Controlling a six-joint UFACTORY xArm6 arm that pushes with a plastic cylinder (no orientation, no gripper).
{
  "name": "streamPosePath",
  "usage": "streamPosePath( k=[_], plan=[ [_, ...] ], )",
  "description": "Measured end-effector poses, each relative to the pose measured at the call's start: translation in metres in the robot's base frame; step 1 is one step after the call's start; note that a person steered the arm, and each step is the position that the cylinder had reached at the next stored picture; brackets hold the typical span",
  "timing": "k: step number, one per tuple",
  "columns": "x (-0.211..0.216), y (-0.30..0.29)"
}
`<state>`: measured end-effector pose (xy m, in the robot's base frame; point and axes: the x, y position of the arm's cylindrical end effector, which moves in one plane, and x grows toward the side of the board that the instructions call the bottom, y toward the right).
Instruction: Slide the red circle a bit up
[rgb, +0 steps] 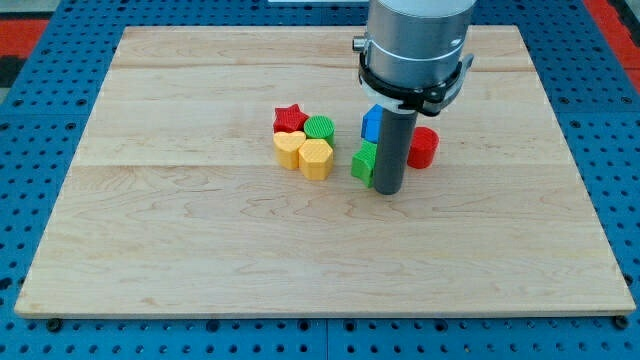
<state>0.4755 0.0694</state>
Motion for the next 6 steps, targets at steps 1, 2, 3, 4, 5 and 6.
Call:
streamPosePath(
  k=[1, 2, 3, 4, 5, 6],
  plan=[
    [-0.005, 0.000],
    [-0.005, 0.025],
    [-0.005, 0.048],
    [-0.016, 0.048],
    [-0.033, 0.048],
    [-0.044, 0.047]
  ],
)
